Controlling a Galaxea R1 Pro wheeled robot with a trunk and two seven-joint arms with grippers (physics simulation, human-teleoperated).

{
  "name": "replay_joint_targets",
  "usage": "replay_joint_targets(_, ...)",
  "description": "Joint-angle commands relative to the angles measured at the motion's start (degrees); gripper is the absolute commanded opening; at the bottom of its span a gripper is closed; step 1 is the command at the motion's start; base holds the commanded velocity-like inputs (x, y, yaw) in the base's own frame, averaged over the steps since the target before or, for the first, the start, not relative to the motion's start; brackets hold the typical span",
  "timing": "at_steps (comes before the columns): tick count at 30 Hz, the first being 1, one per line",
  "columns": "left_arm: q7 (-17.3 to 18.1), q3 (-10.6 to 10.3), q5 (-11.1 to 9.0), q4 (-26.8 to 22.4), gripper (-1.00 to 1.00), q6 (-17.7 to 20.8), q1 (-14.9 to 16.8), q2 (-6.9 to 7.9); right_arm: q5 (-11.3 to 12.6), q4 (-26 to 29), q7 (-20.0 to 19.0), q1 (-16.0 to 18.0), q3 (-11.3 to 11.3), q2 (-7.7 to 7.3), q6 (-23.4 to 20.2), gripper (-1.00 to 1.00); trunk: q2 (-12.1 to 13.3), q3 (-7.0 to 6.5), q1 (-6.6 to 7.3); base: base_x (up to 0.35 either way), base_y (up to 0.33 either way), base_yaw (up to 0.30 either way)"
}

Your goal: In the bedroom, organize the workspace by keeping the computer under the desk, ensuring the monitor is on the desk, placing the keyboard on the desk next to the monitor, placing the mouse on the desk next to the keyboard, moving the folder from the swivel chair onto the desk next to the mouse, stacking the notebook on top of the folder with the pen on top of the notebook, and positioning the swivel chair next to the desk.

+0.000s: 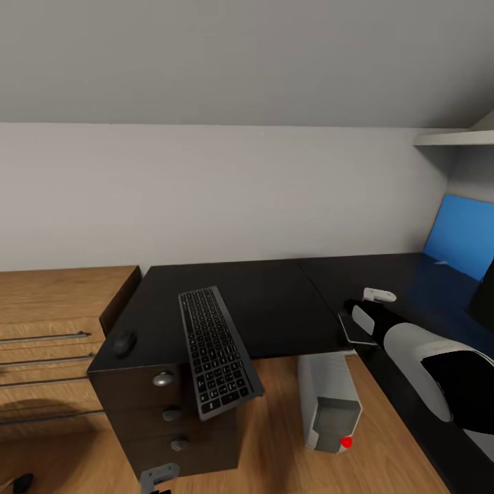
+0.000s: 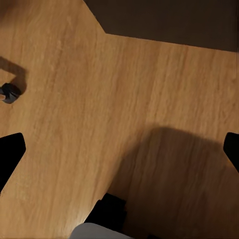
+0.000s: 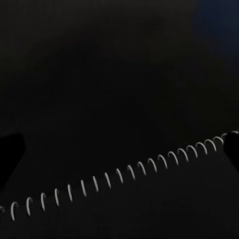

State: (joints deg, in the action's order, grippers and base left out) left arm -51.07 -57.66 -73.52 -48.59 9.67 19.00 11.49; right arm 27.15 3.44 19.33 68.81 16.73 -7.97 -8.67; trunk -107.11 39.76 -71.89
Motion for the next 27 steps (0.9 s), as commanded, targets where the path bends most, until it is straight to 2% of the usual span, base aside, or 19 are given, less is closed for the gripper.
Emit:
replay_joint_targets(1,-0.3,-0.3,-0.1,-0.1,1.0,0.3,0.1,0.05,0.4,0.2,0.3,0.0,0.5,-0.03,-0.5,1.0,0.0,0.06,-0.02,0.171,0.0,0.0)
replay_joint_targets(27,-0.3,-0.9,0.0,-0.1,1.0,0.4,0.1,0.04,-0.1,0.1,0.0,0.0,0.6,-0.06,-0.9,1.0,0.0,0.06,-0.02,0.058,0.0,0.0)
